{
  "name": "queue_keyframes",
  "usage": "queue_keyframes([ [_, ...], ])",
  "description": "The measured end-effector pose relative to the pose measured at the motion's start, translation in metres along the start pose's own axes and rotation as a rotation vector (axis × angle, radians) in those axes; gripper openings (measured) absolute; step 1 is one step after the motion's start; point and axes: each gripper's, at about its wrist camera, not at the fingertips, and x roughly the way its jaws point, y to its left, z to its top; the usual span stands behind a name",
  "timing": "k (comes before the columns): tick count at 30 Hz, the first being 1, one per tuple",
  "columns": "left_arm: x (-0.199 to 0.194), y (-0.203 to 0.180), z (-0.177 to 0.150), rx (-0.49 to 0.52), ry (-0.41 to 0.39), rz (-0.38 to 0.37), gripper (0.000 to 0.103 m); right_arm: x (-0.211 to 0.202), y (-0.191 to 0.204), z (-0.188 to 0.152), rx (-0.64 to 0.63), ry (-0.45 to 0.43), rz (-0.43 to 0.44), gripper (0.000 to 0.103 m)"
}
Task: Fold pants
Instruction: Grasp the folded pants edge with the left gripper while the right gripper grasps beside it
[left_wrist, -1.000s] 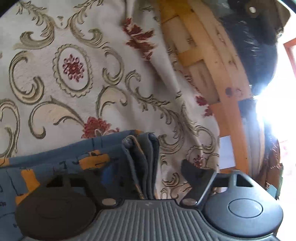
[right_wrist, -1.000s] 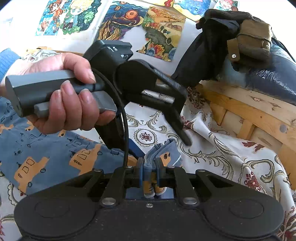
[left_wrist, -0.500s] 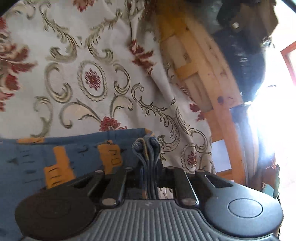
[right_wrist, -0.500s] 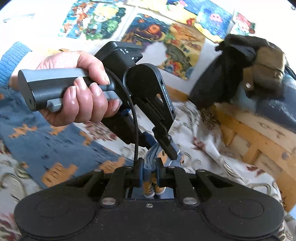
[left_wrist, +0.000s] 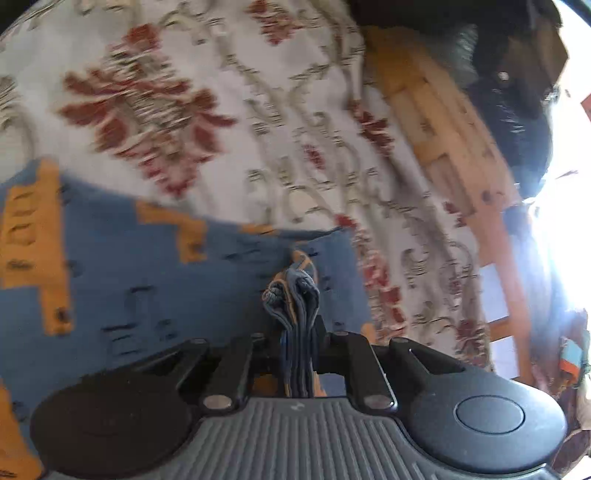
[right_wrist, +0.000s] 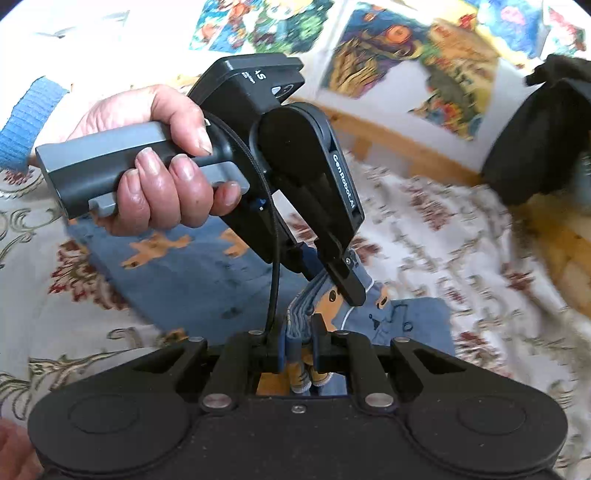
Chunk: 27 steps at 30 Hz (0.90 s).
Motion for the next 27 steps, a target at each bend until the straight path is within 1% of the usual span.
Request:
queue_keyframes([
  [3,0.004,0.017,-0.005,-0.016,0.015,0.028,0.016,0.011,0.009,-0.006,0.010,0.036,0.029,0.014],
  [4,0.006,0.020,-0.006,-0.022,0.014,0.024,0.017,0.013,0.011,-0.008,0.013,0.045,0.034,0.014],
  [5,0.007,0.022,-0.006,-0.032,0.013,0.018,0.021,0.015,0.011,-0.009,0.018,0.049,0.036,0.015],
  [8,0.006,0.025,-0.008,-0.042,0.012,0.001,0.027,0.015,0.009,-0.012,0.037,0.047,0.043,0.017],
  [9,0.006,0.025,-0.008,-0.039,0.012,0.001,0.027,0.014,0.009,-0.012,0.040,0.045,0.043,0.017],
  [10,0.007,0.025,-0.008,-0.036,0.012,0.006,0.027,0.014,0.009,-0.013,0.042,0.043,0.045,0.018],
  [15,0.005,0.020,-0.011,-0.026,-0.010,0.049,0.015,0.013,0.006,-0.015,0.063,0.043,0.041,0.018],
  [17,0.004,0.015,-0.012,-0.007,-0.021,0.068,0.013,0.012,0.007,-0.013,0.067,0.042,0.035,0.016],
  [20,0.001,0.005,-0.013,0.030,-0.034,0.088,0.012,0.010,0.007,-0.009,0.071,0.039,0.024,0.016],
  [23,-0.006,0.002,-0.012,0.053,-0.042,0.090,0.012,0.009,0.010,-0.004,0.076,0.037,0.021,0.016],
  [27,-0.020,0.009,-0.010,0.062,-0.039,0.103,0.012,0.013,0.019,0.006,0.098,0.037,0.035,0.016],
])
